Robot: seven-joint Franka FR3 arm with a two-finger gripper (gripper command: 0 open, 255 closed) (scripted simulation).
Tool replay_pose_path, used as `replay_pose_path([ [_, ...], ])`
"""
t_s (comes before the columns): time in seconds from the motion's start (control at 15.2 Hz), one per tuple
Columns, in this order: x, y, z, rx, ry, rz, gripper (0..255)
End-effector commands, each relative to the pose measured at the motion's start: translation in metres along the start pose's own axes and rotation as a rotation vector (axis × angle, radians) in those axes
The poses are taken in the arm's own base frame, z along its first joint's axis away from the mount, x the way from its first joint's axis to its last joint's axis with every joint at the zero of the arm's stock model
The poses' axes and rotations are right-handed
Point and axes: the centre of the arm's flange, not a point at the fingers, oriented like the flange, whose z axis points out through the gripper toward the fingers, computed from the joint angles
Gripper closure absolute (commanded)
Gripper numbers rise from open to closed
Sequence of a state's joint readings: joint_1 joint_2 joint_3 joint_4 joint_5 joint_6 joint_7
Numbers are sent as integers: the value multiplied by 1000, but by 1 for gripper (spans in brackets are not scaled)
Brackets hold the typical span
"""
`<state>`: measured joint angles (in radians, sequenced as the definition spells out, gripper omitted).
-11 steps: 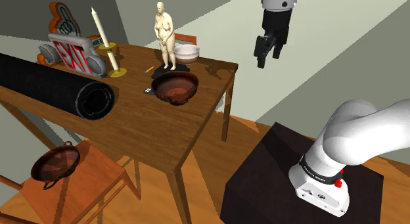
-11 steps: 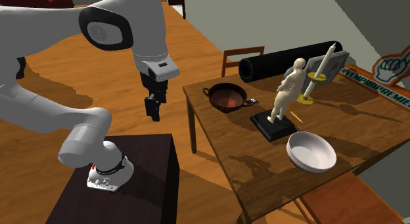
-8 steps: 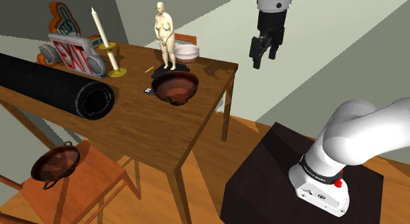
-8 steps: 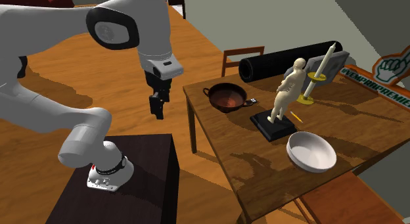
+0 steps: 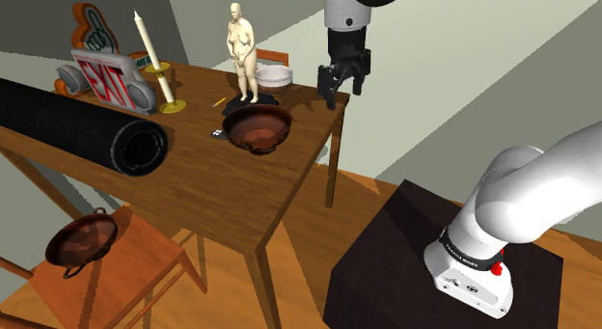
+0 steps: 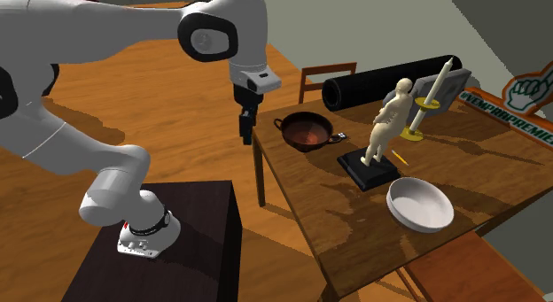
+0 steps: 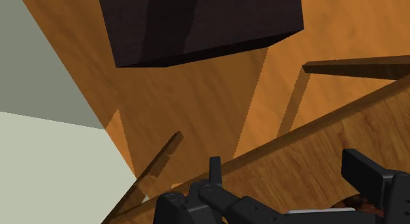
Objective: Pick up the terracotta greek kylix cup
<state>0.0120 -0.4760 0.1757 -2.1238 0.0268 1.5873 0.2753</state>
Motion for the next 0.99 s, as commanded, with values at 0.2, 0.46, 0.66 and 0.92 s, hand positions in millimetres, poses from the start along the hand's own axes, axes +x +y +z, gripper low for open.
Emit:
replay_pose_path([
  [0.2,38,-54,6,-8,7,8,0],
  [0.46,70,-97,12,-16,12,15,0],
  [0.66,94,-128,16,-21,16,19,0],
  [0.92,126,-170,21,-29,21,25,0],
])
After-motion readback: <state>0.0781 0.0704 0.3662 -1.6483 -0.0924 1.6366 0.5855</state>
